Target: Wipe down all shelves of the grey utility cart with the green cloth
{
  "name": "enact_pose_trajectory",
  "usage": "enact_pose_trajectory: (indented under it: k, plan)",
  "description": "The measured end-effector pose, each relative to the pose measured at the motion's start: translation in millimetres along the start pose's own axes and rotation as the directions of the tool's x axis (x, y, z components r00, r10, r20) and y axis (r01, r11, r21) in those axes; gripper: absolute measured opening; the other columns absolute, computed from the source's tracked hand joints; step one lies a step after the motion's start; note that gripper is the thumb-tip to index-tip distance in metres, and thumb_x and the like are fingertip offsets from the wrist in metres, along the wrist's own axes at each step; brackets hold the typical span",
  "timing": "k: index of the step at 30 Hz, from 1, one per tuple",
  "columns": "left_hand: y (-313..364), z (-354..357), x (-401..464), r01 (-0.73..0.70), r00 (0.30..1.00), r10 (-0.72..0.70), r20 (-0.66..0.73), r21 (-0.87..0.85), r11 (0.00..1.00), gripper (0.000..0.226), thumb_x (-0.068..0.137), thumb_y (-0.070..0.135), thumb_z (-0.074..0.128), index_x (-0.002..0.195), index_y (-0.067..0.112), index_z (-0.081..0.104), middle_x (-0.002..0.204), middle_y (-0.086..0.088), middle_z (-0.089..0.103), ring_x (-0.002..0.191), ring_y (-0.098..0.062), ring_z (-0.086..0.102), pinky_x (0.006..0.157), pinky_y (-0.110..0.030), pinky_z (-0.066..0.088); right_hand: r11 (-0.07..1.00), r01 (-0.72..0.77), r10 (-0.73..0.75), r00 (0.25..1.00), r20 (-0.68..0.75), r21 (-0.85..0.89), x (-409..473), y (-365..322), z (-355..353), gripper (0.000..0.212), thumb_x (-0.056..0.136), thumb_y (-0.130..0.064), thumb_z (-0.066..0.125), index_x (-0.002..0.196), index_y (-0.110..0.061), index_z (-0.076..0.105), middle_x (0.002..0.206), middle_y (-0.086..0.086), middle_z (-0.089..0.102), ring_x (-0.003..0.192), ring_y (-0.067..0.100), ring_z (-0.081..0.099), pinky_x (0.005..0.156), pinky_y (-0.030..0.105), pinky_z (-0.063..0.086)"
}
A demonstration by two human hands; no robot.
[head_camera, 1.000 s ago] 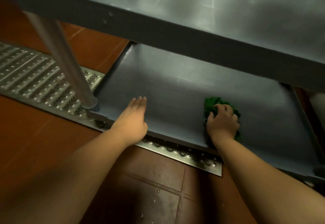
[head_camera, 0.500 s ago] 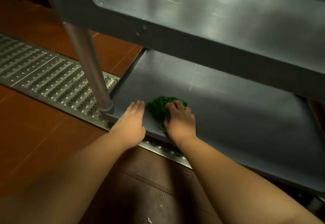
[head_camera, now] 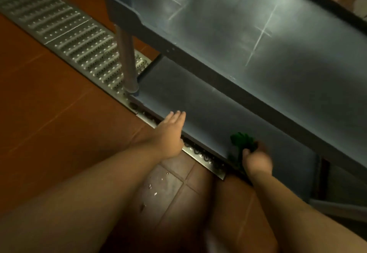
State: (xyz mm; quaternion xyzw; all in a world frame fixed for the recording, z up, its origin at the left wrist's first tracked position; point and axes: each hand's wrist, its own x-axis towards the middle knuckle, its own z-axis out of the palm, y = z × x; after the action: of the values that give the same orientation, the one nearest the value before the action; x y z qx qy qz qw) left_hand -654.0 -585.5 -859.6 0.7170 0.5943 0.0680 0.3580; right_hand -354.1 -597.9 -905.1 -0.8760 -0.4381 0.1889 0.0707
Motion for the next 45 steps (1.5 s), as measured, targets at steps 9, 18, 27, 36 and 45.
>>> enact_pose_trajectory:
  k: [9,18,27,36,45]
  plan:
    - [67.6,-138.5,-140.4,0.179,0.984,-0.176,0.033,-0.197,0.964,0.07,0.087,0.004,0.045,0.152,0.014,0.024,0.157,-0.006,0.029,0.144,-0.017,0.026,0.114,-0.023,0.018,0.853,0.149,-0.243,0.961,0.129,0.501,-193.7,-125.5,-109.7,0.023,0.081,-0.009,0.062,0.092,-0.024,0.05,0.093,0.007,0.061,0.08,0.021,0.056,0.075,0.028,0.044]
    - [180.2,-306.1,-290.2,0.372,0.928,-0.343,0.146,-0.296,0.88,0.063,0.094,0.017,0.049,0.148,0.038,0.025,0.145,0.006,0.046,0.13,-0.018,0.046,0.104,-0.036,0.04,0.634,0.006,-0.397,0.861,0.319,0.773,-361.6,-210.3,-356.7,0.016,0.091,0.005,0.057,0.098,-0.009,0.052,0.086,0.001,0.061,0.068,-0.001,0.059,0.061,0.015,0.049]
    - [352.2,-510.5,-371.7,-0.107,0.992,0.06,-0.107,-0.514,0.851,0.054,0.095,0.013,0.05,0.128,0.054,0.041,0.117,0.024,0.062,0.109,0.002,0.06,0.095,-0.027,0.048,0.328,0.209,-0.62,0.783,0.043,0.921,-419.3,-282.3,-622.9,0.015,0.087,-0.006,0.061,0.098,-0.016,0.058,0.097,-0.003,0.066,0.093,0.013,0.062,0.079,0.025,0.051]
    - [432.3,-653.6,-361.3,-0.297,0.938,0.331,-0.1,-0.721,0.626,0.052,0.083,0.044,0.067,0.129,0.032,0.046,0.134,-0.005,0.055,0.115,-0.011,0.06,0.098,-0.029,0.048,-0.287,-0.177,-0.548,0.837,-0.01,0.942,-476.1,-349.8,-738.5,0.089,0.051,-0.032,0.093,0.124,0.0,0.054,0.123,0.026,0.063,0.108,0.041,0.064,0.086,0.055,0.056]
    - [495.4,-667.1,-363.0,-0.392,0.9,0.394,-0.187,-0.741,0.545,0.008,0.083,0.023,0.07,0.09,0.023,0.066,0.082,-0.004,0.069,0.076,-0.019,0.066,0.063,-0.033,0.052,-0.471,-0.311,-0.397,0.911,0.117,0.826,-488.4,-337.5,-760.8,0.057,0.071,-0.028,0.061,0.116,0.007,0.066,0.121,0.032,0.063,0.112,0.047,0.061,0.099,0.06,0.046]
